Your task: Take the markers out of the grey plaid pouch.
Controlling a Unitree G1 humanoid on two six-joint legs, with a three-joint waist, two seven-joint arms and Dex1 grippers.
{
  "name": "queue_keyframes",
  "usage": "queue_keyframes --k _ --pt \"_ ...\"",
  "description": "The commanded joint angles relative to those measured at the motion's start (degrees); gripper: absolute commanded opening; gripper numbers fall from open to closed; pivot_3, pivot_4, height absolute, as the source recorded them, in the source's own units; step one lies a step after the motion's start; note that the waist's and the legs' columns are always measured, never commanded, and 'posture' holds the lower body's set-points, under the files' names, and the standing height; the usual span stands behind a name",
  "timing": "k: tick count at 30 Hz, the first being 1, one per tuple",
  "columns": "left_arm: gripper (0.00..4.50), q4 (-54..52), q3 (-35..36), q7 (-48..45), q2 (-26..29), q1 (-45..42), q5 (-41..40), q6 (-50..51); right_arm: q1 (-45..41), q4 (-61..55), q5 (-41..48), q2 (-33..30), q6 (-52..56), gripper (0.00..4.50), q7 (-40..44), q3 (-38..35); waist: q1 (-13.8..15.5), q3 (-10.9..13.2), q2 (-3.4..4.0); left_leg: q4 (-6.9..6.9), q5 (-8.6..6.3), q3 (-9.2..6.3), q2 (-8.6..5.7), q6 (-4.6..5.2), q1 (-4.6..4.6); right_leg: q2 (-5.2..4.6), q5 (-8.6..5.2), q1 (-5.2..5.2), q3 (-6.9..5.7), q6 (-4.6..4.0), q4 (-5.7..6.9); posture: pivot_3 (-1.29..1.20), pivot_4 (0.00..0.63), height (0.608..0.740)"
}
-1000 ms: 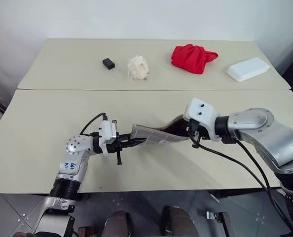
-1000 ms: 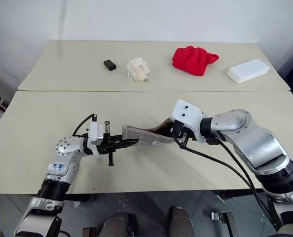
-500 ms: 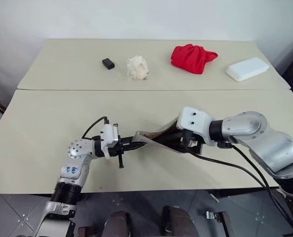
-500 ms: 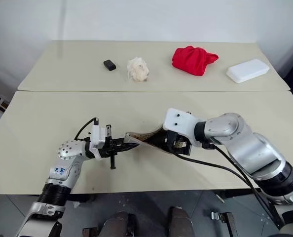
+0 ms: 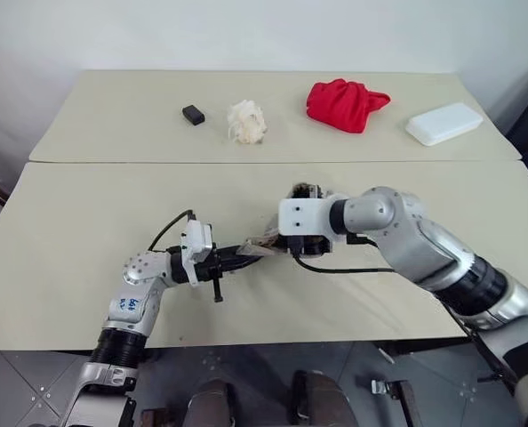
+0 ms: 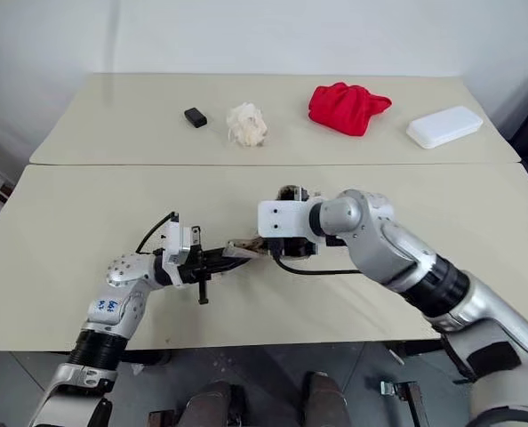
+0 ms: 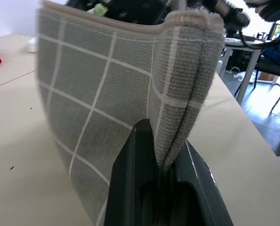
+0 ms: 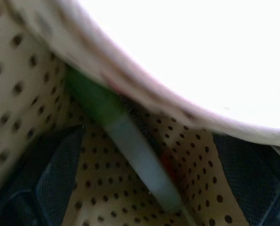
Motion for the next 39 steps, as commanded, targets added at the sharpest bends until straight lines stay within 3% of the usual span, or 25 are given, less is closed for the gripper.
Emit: queue_keyframes --k 1,13,20,23,30,39 --pt "0.00 -2.3 0.1 -1.7 -0.9 -1.3 -3.3 2.4 -0.6 4.3 -4.2 1.8 -4.9 4.47 0.4 0.6 -0.1 0.0 0.00 -0.01 0.00 0.00 0.00 0.00 0.00 0.00 0.00 0.00 0.00 0.00 -0.01 0.00 0.150 0.740" --pt "0.00 -8.3 3.0 -5.4 5.2 -2.3 -15.8 27.8 4.6 9.0 -5.6 4.7 -18.9 4.47 2.3 -3.4 -1.1 0.0 0.00 -0.06 0.01 0.00 0.03 -0.02 0.02 0.02 0.00 0.00 0.00 0.00 0.00 0.00 0.150 0.740" --pt "0.00 -8.3 3.7 -7.1 6.5 -3.2 -17.0 32.3 5.6 13.0 -9.2 6.6 -22.1 4.47 2.6 -3.2 -1.1 0.0 0.01 -0.04 0.02 0.00 0.03 -0.04 0.04 0.04 -0.01 0.01 0.01 -0.01 0.04 0.00 0.150 0.740" --pt "0.00 -8.3 3.8 -7.5 6.4 -3.5 -17.1 33.2 6.2 13.3 -10.3 7.2 -22.7 3.84 3.0 -3.1 -1.1 0.0 0.00 -0.04 0.02 0.00 0.03 -0.05 0.04 0.04 -0.01 0.01 0.01 -0.01 0.04 0.00 0.150 0.740" --pt "0.00 -8.9 4.1 -7.8 6.2 -2.9 -16.8 33.7 6.5 11.8 -11.4 7.4 -22.7 1.76 4.8 -4.9 -1.1 0.0 0.01 -0.04 0.03 0.00 0.03 -0.06 0.05 0.05 -0.01 0.01 0.02 -0.01 0.05 0.00 0.150 0.740" --pt "0.00 -7.3 5.7 -5.1 6.4 -2.3 -12.4 26.3 8.5 5.0 -8.2 2.4 -23.3 1.70 8.8 -11.7 -0.9 0.0 0.01 -0.02 0.03 0.00 0.02 -0.06 0.03 0.03 -0.01 0.01 0.02 -0.01 0.03 0.00 0.150 0.740"
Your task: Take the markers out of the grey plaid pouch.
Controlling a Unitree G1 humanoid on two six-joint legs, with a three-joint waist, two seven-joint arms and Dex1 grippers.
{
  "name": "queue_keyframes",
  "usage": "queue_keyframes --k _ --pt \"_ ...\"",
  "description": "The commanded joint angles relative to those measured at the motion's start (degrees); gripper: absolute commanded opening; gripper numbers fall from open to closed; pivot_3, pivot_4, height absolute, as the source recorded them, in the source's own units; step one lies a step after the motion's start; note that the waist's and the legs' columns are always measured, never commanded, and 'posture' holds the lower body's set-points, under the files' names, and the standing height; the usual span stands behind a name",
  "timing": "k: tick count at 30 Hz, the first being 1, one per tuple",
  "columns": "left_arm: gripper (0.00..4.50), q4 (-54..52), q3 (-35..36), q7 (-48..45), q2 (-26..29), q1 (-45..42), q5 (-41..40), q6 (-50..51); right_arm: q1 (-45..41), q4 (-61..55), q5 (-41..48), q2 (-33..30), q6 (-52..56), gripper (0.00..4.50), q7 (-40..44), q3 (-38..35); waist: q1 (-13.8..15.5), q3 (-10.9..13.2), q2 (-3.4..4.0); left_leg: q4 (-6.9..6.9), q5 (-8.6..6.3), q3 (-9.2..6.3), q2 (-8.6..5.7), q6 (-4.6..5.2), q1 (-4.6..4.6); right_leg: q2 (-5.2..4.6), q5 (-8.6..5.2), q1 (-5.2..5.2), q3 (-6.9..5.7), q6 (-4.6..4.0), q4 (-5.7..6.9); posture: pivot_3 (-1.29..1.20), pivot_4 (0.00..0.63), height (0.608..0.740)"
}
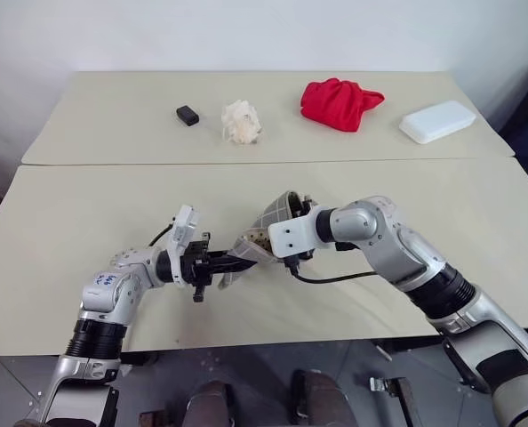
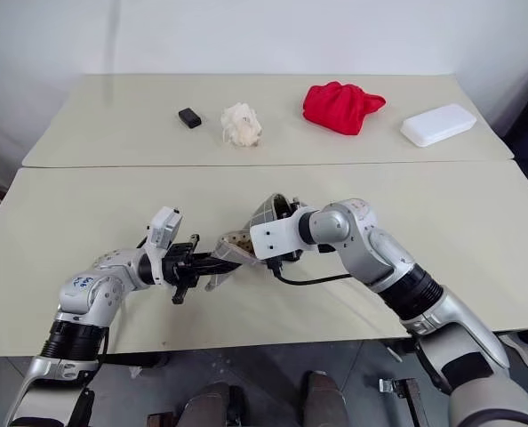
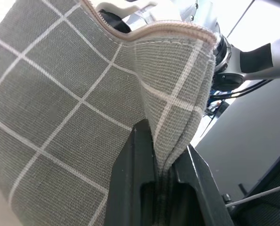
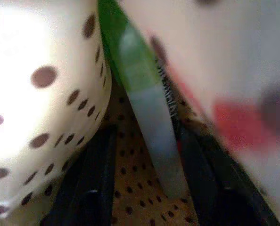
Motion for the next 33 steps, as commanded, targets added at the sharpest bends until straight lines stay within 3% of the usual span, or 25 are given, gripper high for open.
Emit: queue_keyframes --k 1,10,18,24,33 --pt "0.00 0.3 3.2 0.7 0.2 -0.6 2.0 -7.6 2.0 -3.7 2.8 -3.5 -0.9 1.70 2.5 -4.8 0.0 0.0 0.00 0.00 0.00 0.00 0.00 0.00 0.00 0.00 0.00 0.00 0.00 0.00 0.01 0.00 0.150 0.740" --pt "0.00 5.0 1.5 1.1 0.9 -0.5 10.6 -22.7 6.1 -7.0 16.0 -6.1 -0.6 1.69 6.4 -15.1 0.0 0.0 0.00 -0.02 0.00 0.01 0.00 0.00 0.00 0.02 0.00 0.00 -0.01 0.00 -0.04 0.00 0.150 0.740" --pt "0.00 6.2 0.6 0.4 1.9 1.4 12.5 -27.7 8.1 -7.9 24.1 -6.2 6.1 1.69 5.4 -20.3 0.1 0.0 0.00 -0.01 -0.01 0.01 0.00 0.01 0.00 0.00 0.00 0.01 -0.01 0.00 -0.03 0.00 0.150 0.740" --pt "0.00 6.4 1.2 1.8 1.6 1.6 12.2 -28.7 10.9 -14.0 35.7 -5.6 12.3 1.68 7.5 -23.9 0.2 0.0 0.00 -0.01 -0.01 0.00 0.00 0.01 0.00 0.00 0.00 0.00 -0.01 0.00 -0.02 0.00 0.150 0.740" --pt "0.00 6.0 1.2 2.0 2.0 1.2 11.6 -27.7 10.2 -13.2 31.0 -9.6 2.9 1.67 7.6 -22.1 0.1 0.0 0.00 0.00 -0.02 0.00 0.00 0.02 0.01 0.00 0.00 0.01 0.00 0.00 -0.02 0.00 0.150 0.740"
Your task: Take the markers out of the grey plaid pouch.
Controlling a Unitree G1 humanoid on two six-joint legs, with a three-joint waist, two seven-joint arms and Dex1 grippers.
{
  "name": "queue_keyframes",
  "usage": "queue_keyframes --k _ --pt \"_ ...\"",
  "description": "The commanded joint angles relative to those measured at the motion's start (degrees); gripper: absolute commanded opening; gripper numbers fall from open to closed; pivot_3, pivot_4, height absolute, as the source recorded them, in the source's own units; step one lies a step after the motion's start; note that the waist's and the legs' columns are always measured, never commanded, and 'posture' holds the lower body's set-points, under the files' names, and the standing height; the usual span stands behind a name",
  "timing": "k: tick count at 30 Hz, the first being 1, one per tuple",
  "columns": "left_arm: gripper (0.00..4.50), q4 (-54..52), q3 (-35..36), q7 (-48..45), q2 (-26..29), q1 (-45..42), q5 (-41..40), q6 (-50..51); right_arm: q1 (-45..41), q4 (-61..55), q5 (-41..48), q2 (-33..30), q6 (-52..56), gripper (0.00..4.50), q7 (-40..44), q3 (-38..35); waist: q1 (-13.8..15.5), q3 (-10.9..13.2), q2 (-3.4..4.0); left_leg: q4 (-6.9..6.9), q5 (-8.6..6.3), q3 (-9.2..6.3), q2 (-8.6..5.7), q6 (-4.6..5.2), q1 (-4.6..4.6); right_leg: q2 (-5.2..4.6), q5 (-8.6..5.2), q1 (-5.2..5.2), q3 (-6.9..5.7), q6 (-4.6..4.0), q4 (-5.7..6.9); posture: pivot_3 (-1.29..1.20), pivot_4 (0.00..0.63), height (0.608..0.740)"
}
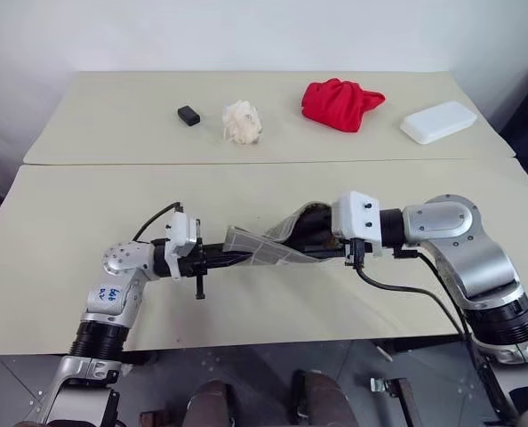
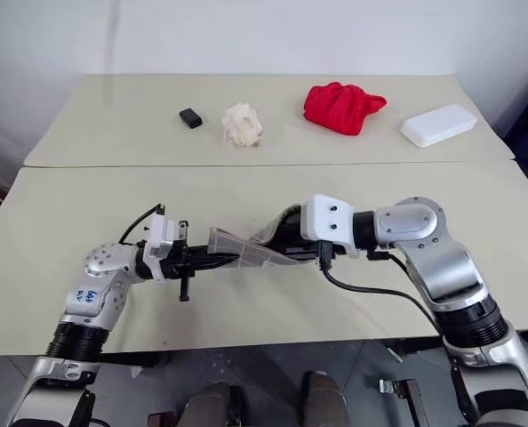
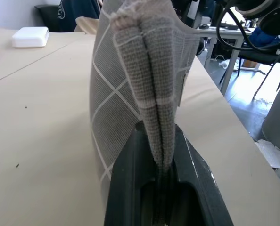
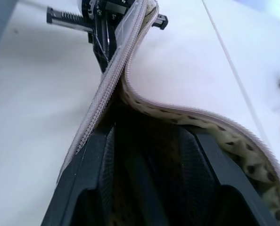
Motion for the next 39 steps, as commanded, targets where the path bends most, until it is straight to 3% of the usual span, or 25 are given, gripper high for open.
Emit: queue_keyframes --k 1,5,7,10,13,14,19,24,29,33,39 --pt "0.00 1.3 2.1 1.3 2.0 0.6 0.7 0.6 -2.3 -0.9 -1.6 -2.1 -0.4 1.67 -0.1 -1.2 0.0 0.0 0.00 0.00 0.00 0.00 0.00 0.00 0.00 0.00 0.00 0.00 0.00 0.00 0.00 0.00 0.150 0.740" --pt "0.00 1.0 1.6 1.5 1.5 0.3 0.7 0.8 -2.4 -2.1 -0.9 -1.1 5.6 1.67 -1.6 0.6 0.0 0.0 0.00 0.00 0.00 0.00 0.01 0.00 0.00 0.00 0.00 0.00 0.00 0.00 0.01 0.00 0.150 0.740" --pt "0.00 0.6 1.4 1.5 1.2 0.4 0.7 0.9 -1.3 -2.9 0.8 -1.2 11.0 2.41 -2.1 0.5 0.2 0.0 0.00 0.00 0.00 0.00 0.00 0.00 -0.01 0.00 0.00 0.00 0.00 0.00 0.00 0.00 0.150 0.740" --pt "0.00 -0.1 1.2 1.4 1.2 0.8 0.6 1.1 -0.4 -2.6 -1.2 -2.1 7.9 3.30 -2.6 0.4 0.2 0.0 0.00 0.01 0.00 0.00 -0.01 0.01 -0.01 -0.01 0.00 0.00 0.00 0.00 -0.01 0.00 0.150 0.740" --pt "0.00 -0.5 1.4 1.3 1.6 1.4 0.4 1.3 -0.1 -3.8 2.4 -2.5 11.5 4.34 -2.7 -2.7 0.1 0.0 0.00 0.01 0.00 0.00 0.00 0.00 0.00 0.00 0.00 0.00 0.00 0.00 0.01 0.00 0.150 0.740" --pt "0.00 -0.6 1.5 1.3 1.7 1.5 0.3 1.4 0.6 -3.6 3.1 -3.2 10.7 4.45 -2.0 -3.9 0.1 0.0 0.00 0.01 0.00 -0.01 0.00 0.00 0.00 0.00 0.00 0.00 0.00 0.00 0.02 0.00 0.150 0.740" --pt "0.00 -1.2 1.7 1.4 2.1 2.3 0.1 1.6 3.0 -1.5 11.9 -3.9 10.4 4.45 1.3 -11.7 0.4 0.0 0.00 0.01 -0.01 0.00 0.00 0.02 0.00 0.00 0.00 0.03 0.00 0.00 -0.03 0.00 0.150 0.740" --pt "0.00 -1.0 1.6 1.4 2.0 2.0 0.3 1.7 -1.3 -1.5 18.0 -5.5 18.0 4.45 2.9 -12.8 0.3 0.0 0.00 0.01 -0.01 0.00 0.00 0.02 0.03 0.00 0.00 0.03 0.01 0.00 0.02 0.00 0.150 0.740" --pt "0.00 0.3 0.9 1.5 1.4 0.7 0.9 1.6 -13.1 -7.3 9.0 -9.2 28.7 4.45 -0.3 1.0 -0.1 0.1 0.13 0.01 -0.02 0.01 0.03 0.01 0.03 -0.02 -0.03 -0.09 0.07 -0.05 0.17 0.00 0.150 0.740" --pt "0.00 1.5 0.4 2.0 0.2 -0.8 1.2 1.6 -16.4 -10.9 3.6 -9.5 28.5 3.20 -0.7 8.1 0.2 0.1 0.12 0.02 -0.04 0.02 0.06 -0.03 0.00 0.00 -0.05 -0.09 0.04 -0.09 0.17 0.00 0.150 0.740" --pt "0.00 1.5 0.6 3.1 -1.0 -1.1 0.8 2.6 -16.6 -12.8 4.6 -11.4 28.9 1.07 0.8 6.5 0.7 0.1 0.12 0.09 -0.06 0.01 0.00 0.02 -0.05 -0.04 -0.03 -0.10 0.03 -0.06 0.16 0.00 0.150 0.740"
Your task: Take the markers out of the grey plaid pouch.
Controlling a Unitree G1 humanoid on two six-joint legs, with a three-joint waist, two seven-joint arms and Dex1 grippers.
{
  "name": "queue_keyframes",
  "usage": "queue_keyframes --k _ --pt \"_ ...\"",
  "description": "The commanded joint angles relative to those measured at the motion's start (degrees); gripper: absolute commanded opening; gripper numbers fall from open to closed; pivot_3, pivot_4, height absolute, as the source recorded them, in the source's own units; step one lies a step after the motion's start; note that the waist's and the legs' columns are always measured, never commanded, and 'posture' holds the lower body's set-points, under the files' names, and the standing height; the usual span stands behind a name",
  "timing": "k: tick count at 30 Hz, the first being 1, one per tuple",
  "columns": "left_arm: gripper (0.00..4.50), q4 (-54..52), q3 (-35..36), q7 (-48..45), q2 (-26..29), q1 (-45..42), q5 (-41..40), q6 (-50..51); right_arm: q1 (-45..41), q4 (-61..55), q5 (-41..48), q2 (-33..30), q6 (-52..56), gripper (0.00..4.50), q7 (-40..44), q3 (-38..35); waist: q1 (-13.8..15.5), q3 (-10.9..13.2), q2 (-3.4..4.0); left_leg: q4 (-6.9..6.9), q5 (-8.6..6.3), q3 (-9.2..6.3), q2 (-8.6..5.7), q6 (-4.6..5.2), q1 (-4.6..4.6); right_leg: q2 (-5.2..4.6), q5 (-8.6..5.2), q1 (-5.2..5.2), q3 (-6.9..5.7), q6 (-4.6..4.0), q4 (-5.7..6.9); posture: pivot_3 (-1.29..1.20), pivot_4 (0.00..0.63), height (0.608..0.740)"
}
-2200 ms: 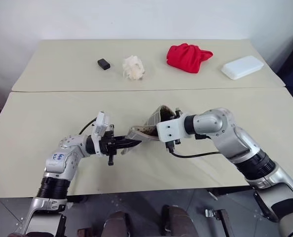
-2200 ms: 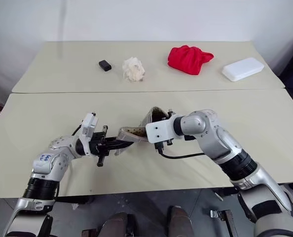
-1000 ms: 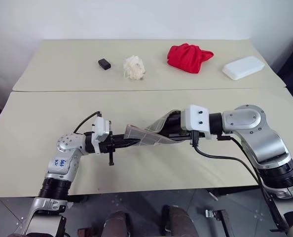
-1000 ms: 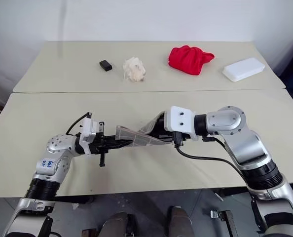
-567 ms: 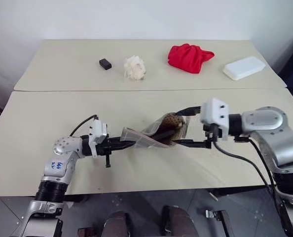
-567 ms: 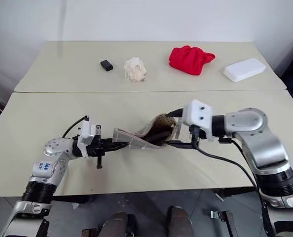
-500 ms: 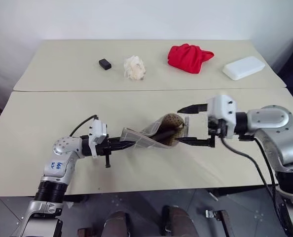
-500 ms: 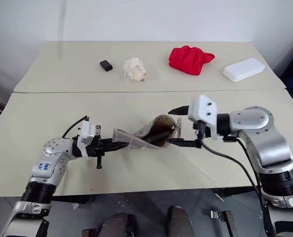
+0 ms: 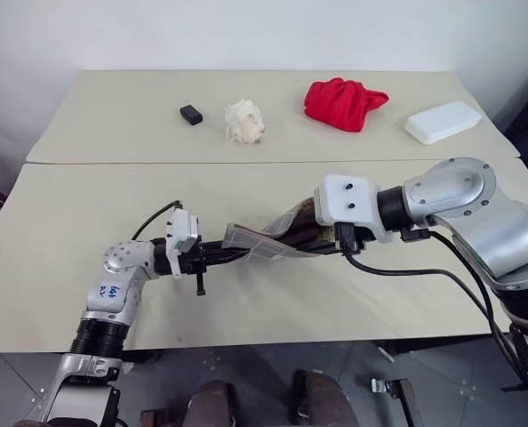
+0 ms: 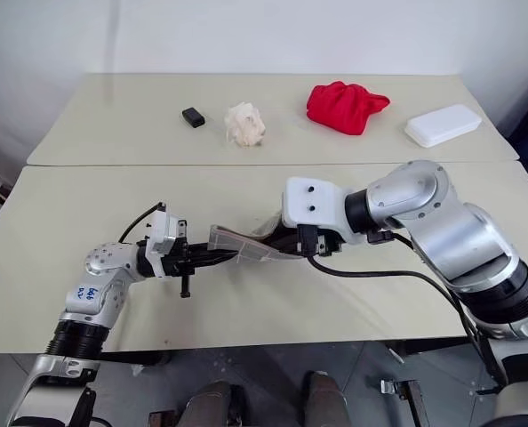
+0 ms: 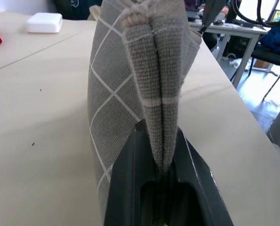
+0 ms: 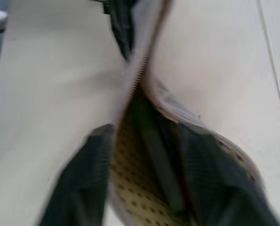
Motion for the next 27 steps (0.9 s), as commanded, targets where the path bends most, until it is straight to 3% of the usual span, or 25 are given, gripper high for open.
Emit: queue_keyframes --k 1,13,27 --pt "0.00 -0.8 0.2 0.8 -0.5 -0.2 -0.1 0.5 -1.5 -1.3 -0.1 -1.3 0.1 0.76 0.0 -3.3 0.0 0.0 0.00 0.00 0.00 0.00 0.00 0.00 0.00 0.00 0.00 0.00 0.00 0.00 0.00 0.00 0.150 0.740" --pt "0.00 -1.2 -2.2 0.9 -3.8 -1.7 0.6 -0.2 -5.9 9.3 -17.7 1.0 -6.4 0.76 -0.9 9.0 0.0 0.0 0.01 0.01 0.00 0.04 0.01 0.00 0.01 0.02 0.00 -0.02 0.00 0.00 0.02 0.00 0.150 0.740" --pt "0.00 0.5 -6.1 -1.4 -8.7 -3.8 -0.2 1.8 -8.9 9.6 -25.8 5.2 -10.1 0.76 7.3 15.4 0.3 0.0 0.01 0.03 0.00 0.04 0.02 0.00 0.01 0.04 0.00 -0.01 0.00 0.00 0.02 0.00 0.150 0.740"
